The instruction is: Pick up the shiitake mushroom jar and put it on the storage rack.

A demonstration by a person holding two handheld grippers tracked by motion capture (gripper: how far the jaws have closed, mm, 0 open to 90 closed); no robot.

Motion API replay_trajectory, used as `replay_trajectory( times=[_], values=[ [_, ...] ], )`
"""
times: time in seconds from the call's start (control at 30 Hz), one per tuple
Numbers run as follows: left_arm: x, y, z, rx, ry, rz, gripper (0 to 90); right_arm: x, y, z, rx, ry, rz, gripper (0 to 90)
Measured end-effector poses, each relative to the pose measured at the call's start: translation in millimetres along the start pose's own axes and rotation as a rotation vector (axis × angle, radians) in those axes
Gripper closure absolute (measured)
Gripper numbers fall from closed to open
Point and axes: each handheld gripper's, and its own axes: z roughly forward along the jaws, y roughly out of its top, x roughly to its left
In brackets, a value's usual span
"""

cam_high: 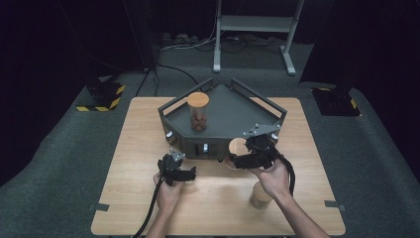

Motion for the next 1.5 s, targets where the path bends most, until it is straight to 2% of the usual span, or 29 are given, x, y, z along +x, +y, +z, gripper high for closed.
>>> replay_trajectory(
  times=[0.83,1.03,1.5],
  values=[
    [0.3,0.0,-0.2,0.002,0.001,0.005,4.2,-20.0,51.3,-7.4,-0.01,-0.044,0.029,23.9],
    [0.4,0.0,-0.3,0.004,0.001,0.007,4.2,-22.9,62.1,-5.2,-0.012,-0.059,0.039,23.9],
    [-0.3,0.0,0.1,-0.003,0.001,-0.004,4.2,-30.4,88.8,10.1,0.017,-0.134,0.052,23.8]
  ],
)
